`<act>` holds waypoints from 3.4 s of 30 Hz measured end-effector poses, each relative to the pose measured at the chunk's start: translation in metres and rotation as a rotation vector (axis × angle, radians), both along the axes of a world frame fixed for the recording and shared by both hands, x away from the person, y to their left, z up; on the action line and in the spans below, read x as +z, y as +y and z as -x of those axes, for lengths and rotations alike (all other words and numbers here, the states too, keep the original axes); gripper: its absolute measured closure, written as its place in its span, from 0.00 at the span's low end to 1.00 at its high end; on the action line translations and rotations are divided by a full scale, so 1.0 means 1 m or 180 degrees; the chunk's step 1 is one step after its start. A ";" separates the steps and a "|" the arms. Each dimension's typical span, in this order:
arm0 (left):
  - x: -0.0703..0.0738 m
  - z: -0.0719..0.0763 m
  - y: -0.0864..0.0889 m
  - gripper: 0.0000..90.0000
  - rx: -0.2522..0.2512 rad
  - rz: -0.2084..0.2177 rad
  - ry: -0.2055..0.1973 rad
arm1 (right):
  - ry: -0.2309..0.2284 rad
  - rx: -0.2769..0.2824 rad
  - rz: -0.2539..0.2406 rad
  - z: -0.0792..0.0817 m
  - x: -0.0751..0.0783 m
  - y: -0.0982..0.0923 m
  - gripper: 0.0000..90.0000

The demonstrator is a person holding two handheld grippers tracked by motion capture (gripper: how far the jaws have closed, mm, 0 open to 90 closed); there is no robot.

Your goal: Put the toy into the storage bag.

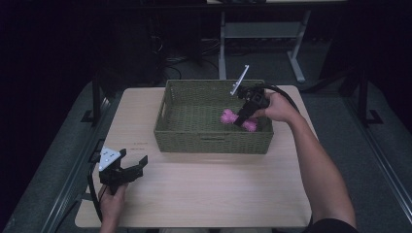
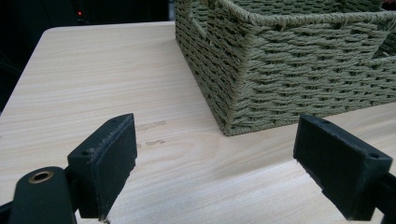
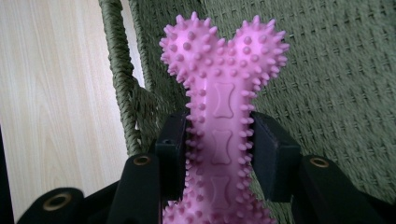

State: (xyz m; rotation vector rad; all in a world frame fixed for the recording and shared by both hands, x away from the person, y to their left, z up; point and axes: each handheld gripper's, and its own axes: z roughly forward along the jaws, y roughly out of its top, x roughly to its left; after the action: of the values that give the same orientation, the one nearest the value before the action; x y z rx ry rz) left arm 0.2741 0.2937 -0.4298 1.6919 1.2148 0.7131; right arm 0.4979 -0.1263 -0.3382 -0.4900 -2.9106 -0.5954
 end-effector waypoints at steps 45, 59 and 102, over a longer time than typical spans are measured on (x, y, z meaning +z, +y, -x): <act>0.000 0.000 0.001 0.14 0.0024 -0.0020 0.0002 | 0.0183 -0.0139 0.0155 -0.006 -0.051 0.012 0.64; 0.000 -0.001 0.004 0.14 0.0051 0.0010 -0.0008 | 0.0200 -0.0133 0.0219 -0.003 -0.058 0.018 0.63; -0.001 0.001 -0.002 0.14 -0.0016 -0.0029 0.0007 | -0.0183 -0.0458 -0.0186 0.018 -0.004 -0.007 0.50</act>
State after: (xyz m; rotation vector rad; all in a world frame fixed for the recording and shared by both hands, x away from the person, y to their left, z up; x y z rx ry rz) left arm 0.2730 0.2916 -0.4309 1.7030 1.2103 0.7148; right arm 0.4798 -0.1334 -0.3418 -0.6903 -2.9194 -0.7228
